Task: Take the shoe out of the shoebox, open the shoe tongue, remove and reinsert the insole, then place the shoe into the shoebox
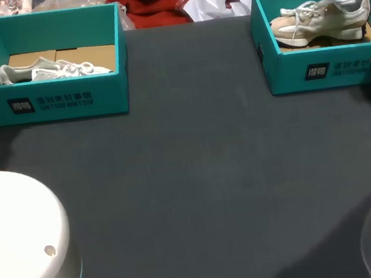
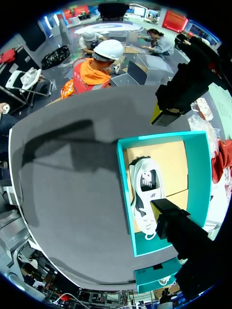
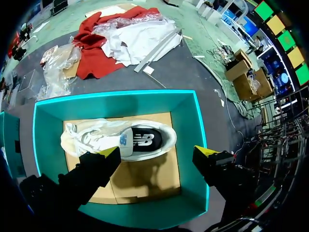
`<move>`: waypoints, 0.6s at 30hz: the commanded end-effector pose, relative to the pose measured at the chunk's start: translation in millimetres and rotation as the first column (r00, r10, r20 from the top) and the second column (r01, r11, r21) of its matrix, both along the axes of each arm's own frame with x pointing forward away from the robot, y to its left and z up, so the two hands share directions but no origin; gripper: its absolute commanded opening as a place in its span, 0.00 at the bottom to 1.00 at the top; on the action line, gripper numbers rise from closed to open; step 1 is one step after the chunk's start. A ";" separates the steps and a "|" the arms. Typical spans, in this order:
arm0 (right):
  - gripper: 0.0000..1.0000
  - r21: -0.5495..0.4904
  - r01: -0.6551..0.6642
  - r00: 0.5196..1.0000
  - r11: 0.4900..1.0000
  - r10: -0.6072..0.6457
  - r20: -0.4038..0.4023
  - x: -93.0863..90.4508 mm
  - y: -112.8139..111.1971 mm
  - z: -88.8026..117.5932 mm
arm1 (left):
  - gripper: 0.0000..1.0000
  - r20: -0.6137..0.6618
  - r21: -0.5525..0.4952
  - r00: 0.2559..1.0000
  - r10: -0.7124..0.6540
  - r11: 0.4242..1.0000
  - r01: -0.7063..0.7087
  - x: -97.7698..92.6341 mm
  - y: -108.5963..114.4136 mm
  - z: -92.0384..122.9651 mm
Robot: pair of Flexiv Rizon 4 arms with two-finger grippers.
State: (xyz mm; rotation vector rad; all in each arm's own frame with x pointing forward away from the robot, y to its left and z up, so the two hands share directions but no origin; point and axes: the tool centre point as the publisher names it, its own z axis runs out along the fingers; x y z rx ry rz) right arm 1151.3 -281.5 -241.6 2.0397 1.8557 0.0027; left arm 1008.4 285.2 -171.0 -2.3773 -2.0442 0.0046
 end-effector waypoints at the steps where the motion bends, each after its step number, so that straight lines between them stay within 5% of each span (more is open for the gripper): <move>1: 1.00 0.032 0.029 1.000 0.999 -0.030 0.008 1.4 -9.4 -7.8 | 1.00 0.000 0.002 1.000 -0.002 1.000 0.002 0.0 0.5 0.2; 16: 1.00 0.028 0.111 0.993 0.993 -0.110 -0.052 8.1 -31.5 -40.2 | 1.00 0.000 0.002 1.000 -0.002 1.000 0.002 0.0 0.5 0.2; 18: 0.89 0.033 0.114 0.992 0.993 -0.111 -0.065 9.1 -33.5 -43.9 | 1.00 0.000 0.002 1.000 -0.002 1.000 0.002 0.0 0.5 0.2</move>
